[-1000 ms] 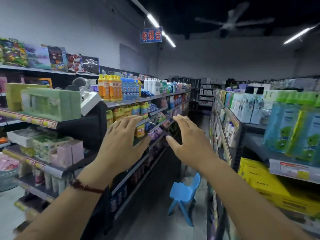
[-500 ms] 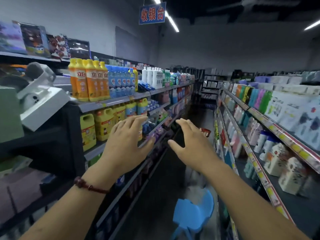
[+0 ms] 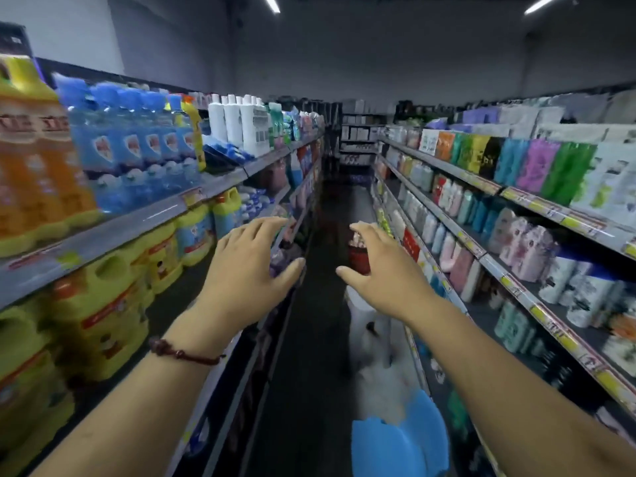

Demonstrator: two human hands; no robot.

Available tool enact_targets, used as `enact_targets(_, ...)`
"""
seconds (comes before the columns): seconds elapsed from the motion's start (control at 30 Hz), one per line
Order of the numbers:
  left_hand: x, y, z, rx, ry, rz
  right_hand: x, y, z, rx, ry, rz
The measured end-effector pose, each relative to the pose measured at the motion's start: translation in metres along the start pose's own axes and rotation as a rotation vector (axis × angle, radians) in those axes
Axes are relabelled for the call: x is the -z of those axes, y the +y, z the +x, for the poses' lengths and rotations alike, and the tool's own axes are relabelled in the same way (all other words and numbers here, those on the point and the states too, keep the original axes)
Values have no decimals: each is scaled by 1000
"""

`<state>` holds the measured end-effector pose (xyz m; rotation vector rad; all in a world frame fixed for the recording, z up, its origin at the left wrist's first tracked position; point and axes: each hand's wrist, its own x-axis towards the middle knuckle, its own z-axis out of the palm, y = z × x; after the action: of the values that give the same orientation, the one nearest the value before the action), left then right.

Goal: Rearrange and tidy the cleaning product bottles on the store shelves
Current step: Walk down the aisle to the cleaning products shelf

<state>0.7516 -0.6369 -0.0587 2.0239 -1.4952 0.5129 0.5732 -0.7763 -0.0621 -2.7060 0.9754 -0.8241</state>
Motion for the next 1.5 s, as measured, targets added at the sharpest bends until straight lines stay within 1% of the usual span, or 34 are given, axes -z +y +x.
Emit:
enact_targets(0.17,-104,-54,103,-37,-33,-37,-63,68,102,-59,12,-17)
enact_targets(0.3,-186,-91,191,-21,-28,-27,-114,130,203,-67,1,14)
enact_targets(0.47,-260,-130,301,8,-67,-23,-159,188,328,-79,-52,69)
enact_targets(0.7,-366,-188,438,8,-58,-68,-230,259,483,-64,-64,49)
enact_targets(0.83,-435,-228,523,-14,-37,22,-274,295,573,-73,-37,11)
enact_targets(0.97,-493,-262,618,-44,-58,-30,-301,327,667,-120,-21,-20)
enact_targets(1.1,-547,-294,698,-55,-86,-40,-324,362,751,-119,-31,-22)
enact_targets(1.23,-606,-325,761,-18,-113,-28,-360,404,834,-94,-42,-2)
enact_targets(1.33,-647,-354,801,42,-102,42,-399,433,904,-14,-82,34)
enact_targets(1.5,-692,-403,861,271,-76,119,-469,455,1020,179,-207,143)
